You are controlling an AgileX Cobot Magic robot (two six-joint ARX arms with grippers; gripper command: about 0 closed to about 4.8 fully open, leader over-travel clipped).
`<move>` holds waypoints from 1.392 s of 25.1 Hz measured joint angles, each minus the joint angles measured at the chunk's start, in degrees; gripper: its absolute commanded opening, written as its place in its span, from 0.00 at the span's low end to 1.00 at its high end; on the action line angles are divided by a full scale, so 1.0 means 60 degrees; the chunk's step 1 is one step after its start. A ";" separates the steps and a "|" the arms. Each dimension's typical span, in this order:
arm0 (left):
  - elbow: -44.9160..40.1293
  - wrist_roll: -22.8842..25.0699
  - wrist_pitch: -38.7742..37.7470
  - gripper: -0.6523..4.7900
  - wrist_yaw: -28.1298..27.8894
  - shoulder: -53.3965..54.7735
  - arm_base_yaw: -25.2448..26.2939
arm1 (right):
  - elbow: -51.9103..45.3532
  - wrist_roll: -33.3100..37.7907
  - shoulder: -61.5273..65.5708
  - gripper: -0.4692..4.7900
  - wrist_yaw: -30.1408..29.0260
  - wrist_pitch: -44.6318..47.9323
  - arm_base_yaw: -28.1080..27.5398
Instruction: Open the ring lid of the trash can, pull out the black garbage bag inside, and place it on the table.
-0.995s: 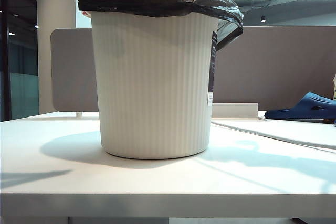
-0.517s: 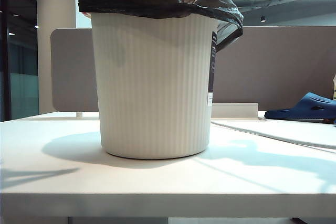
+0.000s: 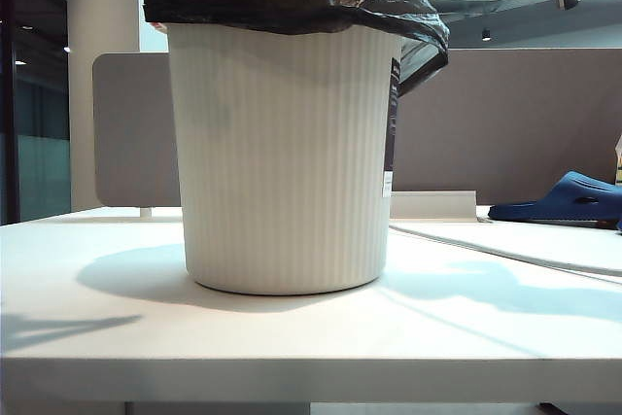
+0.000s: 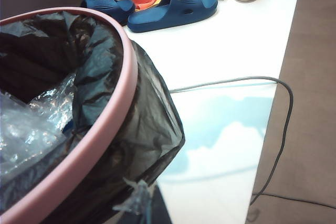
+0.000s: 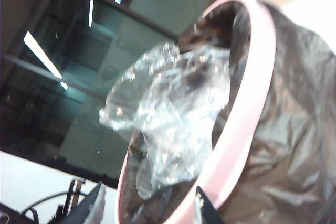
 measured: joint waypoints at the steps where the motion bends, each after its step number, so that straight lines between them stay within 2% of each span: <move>1: 0.0000 0.0000 0.0000 0.11 0.0000 0.0000 0.0000 | 0.0000 -0.0175 -0.0015 0.49 -0.0029 -0.0291 0.0018; 5: 0.0000 -0.0091 0.0000 0.11 0.0000 0.0000 0.0000 | -0.0004 -0.0616 -0.0007 0.49 0.0015 -0.1016 0.0025; 35: 0.0000 -0.0332 0.0015 0.11 0.0007 0.0000 0.0000 | -0.0004 -0.0645 0.0124 0.49 0.0015 -0.1122 0.0025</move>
